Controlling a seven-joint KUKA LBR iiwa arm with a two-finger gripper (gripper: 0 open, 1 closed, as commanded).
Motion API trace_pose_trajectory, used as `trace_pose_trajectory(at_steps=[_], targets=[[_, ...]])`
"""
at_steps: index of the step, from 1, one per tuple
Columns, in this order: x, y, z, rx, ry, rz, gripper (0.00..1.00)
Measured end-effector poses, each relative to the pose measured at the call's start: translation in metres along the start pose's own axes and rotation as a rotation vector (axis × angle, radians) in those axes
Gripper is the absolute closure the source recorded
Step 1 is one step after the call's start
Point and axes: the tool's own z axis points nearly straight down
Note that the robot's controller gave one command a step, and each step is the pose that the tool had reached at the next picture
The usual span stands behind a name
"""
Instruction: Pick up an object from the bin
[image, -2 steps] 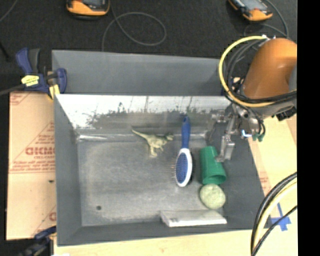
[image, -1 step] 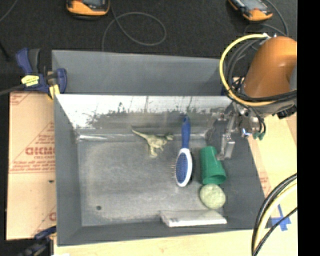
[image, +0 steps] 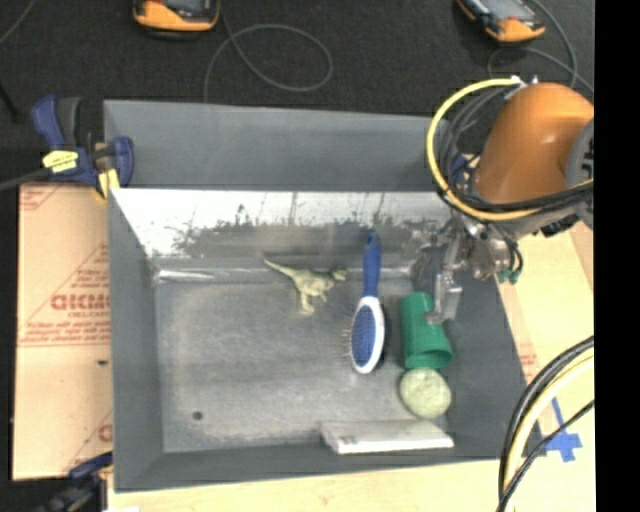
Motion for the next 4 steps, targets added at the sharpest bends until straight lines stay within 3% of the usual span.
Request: trace_pose_trajectory(at_steps=[1,2,3,4], targets=[[0.034,0.003,0.063,-0.003,0.004,-0.109,0.00],[-0.036,-0.011,0.124,-0.006,0.016,-0.181,1.00],[-0.036,-0.011,0.124,-0.006,0.016,-0.181,1.00],[-0.021,0.006,0.083,-0.007,0.012,-0.165,1.00]])
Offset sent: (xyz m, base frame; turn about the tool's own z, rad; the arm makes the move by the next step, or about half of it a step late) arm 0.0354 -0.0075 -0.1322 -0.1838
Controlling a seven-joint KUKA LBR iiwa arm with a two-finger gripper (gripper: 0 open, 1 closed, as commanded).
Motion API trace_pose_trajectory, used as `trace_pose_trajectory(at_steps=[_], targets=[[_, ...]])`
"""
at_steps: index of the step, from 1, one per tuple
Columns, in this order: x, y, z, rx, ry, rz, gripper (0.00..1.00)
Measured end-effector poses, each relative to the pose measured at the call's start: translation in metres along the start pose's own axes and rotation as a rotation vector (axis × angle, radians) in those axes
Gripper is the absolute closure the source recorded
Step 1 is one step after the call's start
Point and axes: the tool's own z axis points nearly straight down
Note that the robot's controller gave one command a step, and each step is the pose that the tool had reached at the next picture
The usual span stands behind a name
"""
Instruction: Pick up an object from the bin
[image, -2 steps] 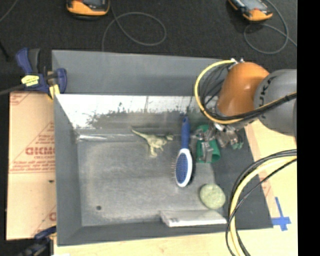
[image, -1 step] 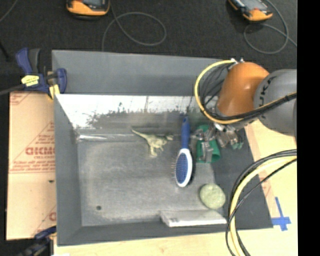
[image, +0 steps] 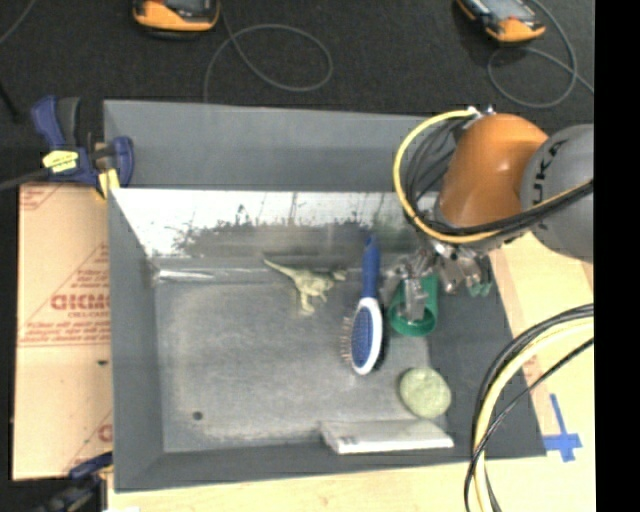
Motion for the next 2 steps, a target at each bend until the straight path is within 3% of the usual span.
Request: trace_pose_trajectory(at_steps=[1,2], targets=[[0.001,-0.009,-0.060,0.002,-0.003,-0.068,1.00],[-0.001,0.012,-0.115,0.003,-0.004,-0.036,1.00]])
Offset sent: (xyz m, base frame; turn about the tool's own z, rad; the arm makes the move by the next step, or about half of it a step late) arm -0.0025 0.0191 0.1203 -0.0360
